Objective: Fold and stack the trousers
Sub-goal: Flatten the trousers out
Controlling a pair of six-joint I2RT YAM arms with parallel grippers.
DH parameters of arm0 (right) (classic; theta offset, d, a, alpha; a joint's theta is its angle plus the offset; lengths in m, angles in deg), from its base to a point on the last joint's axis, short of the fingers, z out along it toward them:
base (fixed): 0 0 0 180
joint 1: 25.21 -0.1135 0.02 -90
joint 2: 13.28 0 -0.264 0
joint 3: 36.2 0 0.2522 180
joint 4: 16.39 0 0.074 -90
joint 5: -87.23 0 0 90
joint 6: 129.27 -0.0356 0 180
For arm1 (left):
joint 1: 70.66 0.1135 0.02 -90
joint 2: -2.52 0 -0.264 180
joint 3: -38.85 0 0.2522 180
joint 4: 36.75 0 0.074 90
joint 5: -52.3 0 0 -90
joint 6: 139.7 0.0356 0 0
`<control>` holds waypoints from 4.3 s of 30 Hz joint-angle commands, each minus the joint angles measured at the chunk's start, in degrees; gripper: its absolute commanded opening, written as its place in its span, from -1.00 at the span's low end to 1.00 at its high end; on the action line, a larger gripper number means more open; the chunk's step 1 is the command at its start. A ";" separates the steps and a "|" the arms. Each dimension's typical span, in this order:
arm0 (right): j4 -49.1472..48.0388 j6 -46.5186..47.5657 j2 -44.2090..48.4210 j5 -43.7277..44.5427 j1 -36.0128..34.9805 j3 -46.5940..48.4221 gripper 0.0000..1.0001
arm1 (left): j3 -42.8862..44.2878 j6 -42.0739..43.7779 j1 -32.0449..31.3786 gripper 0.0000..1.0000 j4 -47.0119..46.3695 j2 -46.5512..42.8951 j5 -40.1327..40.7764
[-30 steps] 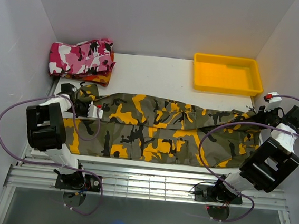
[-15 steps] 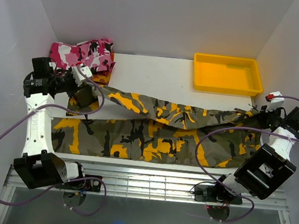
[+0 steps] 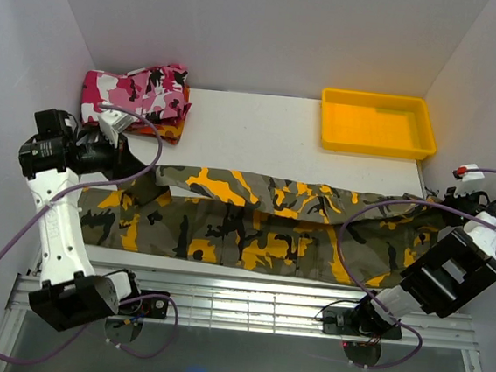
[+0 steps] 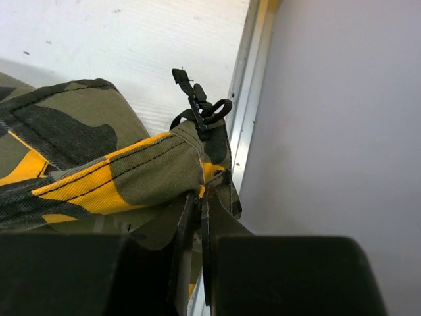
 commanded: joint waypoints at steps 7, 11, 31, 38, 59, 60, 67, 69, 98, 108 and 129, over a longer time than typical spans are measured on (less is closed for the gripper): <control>10.04 4.58 -8.16 1.43 -0.13 12.82 -0.84 | 0.85 -23.69 0.59 -1.00 -4.15 7.47 -5.58; 8.72 -5.79 -14.23 8.63 -6.81 18.54 -0.84 | 7.17 -39.68 0.76 -1.00 -19.00 21.87 -3.83; 7.74 -12.95 -13.37 21.58 -22.55 20.06 0.65 | 13.20 -23.56 2.17 0.48 -35.30 34.90 15.07; 24.79 -3.01 -11.34 15.69 -25.01 15.92 0.34 | -3.89 -3.23 -0.47 0.19 -33.72 28.86 22.71; 19.27 -0.71 -12.22 26.76 -26.33 2.81 0.39 | -11.53 6.91 -6.44 -0.44 -40.66 39.52 35.02; 19.35 -0.80 -12.04 26.67 -26.33 3.08 0.39 | -11.88 7.52 -6.44 -0.51 -40.22 38.55 35.11; 20.41 -0.80 -10.90 25.35 -26.33 3.61 0.42 | -16.37 14.90 -6.35 0.22 -38.72 25.28 34.68; 20.41 -0.80 -10.90 25.08 -26.25 3.70 0.43 | -17.07 21.11 -6.35 0.33 -39.59 23.43 33.45; 20.85 -1.07 -11.95 22.62 -26.33 5.81 0.47 | -5.31 22.48 -8.99 -1.00 -23.90 30.11 26.07; 20.67 -1.15 -11.43 22.27 -26.25 5.89 0.46 | 10.40 8.25 -9.61 -1.00 -10.26 20.79 13.77; 21.11 -1.94 -12.13 23.24 -26.33 7.56 0.46 | 32.76 -25.34 4.71 -1.00 -19.12 36.14 30.64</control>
